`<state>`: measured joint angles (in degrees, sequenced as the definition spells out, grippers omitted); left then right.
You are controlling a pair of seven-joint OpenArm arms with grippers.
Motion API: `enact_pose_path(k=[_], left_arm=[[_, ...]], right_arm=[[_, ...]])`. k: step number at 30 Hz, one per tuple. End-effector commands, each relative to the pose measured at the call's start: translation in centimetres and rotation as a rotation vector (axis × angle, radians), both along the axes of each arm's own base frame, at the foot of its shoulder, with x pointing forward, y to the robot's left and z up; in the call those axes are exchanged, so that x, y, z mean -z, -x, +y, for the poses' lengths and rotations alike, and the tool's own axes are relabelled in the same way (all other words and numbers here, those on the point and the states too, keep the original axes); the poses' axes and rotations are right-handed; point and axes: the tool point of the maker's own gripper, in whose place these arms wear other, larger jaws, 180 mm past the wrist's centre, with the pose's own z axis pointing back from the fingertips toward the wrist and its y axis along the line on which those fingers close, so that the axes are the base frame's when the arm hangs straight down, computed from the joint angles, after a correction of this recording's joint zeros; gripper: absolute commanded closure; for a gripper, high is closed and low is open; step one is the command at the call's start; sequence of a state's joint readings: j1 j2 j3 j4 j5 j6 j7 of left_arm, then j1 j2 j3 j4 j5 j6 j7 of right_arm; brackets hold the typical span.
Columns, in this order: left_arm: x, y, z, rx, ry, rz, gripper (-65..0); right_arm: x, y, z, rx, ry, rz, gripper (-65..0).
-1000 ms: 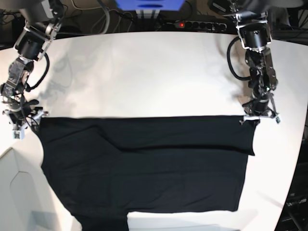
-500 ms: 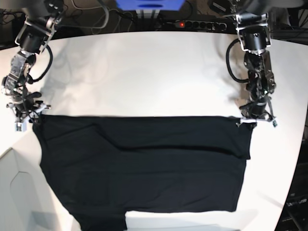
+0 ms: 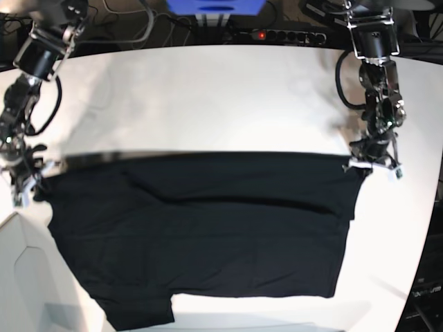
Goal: Fold the T-shirt properly
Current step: 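Drag the held edge back toward the robot with both grippers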
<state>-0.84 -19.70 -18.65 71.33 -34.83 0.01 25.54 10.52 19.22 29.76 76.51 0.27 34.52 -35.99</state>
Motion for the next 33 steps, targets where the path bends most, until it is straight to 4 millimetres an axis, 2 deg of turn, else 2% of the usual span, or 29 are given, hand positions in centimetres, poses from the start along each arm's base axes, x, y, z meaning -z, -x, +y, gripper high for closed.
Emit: enact_pose_path(k=[1, 3, 6, 9, 10, 12, 13, 16, 21, 23, 25, 27, 29, 32, 33], left_arm=[[-3.4, -2.3, 1.1, -0.007, -0.039, -0.091, 0.0], [-4.9, -4.0, 0.6, 0.011, -0.020, -0.099, 0.0], [-7.8, -6.7, 0.1, 0.033, 0.000, -0.131, 0.0], [-9.5, -8.1, -0.3, 0.049, 0.015, -0.146, 0.0], [-10.0, -8.4, -0.5, 0.055, 0.018, -0.153, 0.0], [-10.8, -8.3, -0.6, 0.062, 0.014, -0.166, 0.0], [-10.9, -7.8, -0.1, 0.047, 0.018, -0.169, 0.0], [-9.3, -5.5, 1.4, -0.001, 0.044, -0.127, 0.0], [-6.3, -2.7, 2.1, -0.040, 0.069, -0.063, 0.0], [-5.1, -1.5, 2.2, -0.045, 0.069, -0.032, 0.0], [-4.5, -0.9, 2.1, -0.044, 0.068, -0.014, 0.0], [-4.5, -0.9, 2.2, -0.046, 0.068, -0.015, 0.0], [-5.2, -1.2, 2.3, -0.047, 0.063, -0.033, 0.0], [-8.1, -1.3, 3.5, -0.074, 0.041, -0.109, 0.0], [-8.8, -1.3, 3.7, -0.078, 0.034, -0.127, 0.0]], right_arm=[[-2.9, -1.6, -1.1, 0.001, 0.035, -0.062, 0.0], [-5.3, -3.3, -1.8, 0.013, 0.052, -0.088, 0.0], [-9.3, -6.3, -1.7, 0.001, 0.075, -0.140, 0.0], [-11.4, -7.5, -1.6, 0.006, 0.077, -0.165, 0.0], [-11.4, -7.4, -1.7, 0.011, 0.078, -0.156, 0.0], [-10.9, -7.0, -1.9, 0.022, 0.075, -0.128, 0.0], [-10.0, -6.5, -1.9, 0.022, 0.076, -0.103, 0.0], [-6.4, -4.1, -1.8, 0.013, 0.074, -0.031, 0.0], [-2.7, -1.4, -1.4, -0.006, 0.069, 0.027, 0.0], [-1.7, -0.5, -1.3, -0.009, 0.068, 0.051, 0.0], [-1.5, -0.3, -1.3, -0.010, 0.068, 0.052, 0.0], [-3.0, -1.4, -1.3, -0.010, 0.075, 0.011, 0.0], [-6.1, -2.8, -1.2, -0.014, 0.104, -0.062, 0.0], [-10.5, -4.1, -0.7, 0.006, 0.111, -0.195, 0.0], [-11.1, -4.1, -0.6, 0.012, 0.114, -0.214, 0.0]])
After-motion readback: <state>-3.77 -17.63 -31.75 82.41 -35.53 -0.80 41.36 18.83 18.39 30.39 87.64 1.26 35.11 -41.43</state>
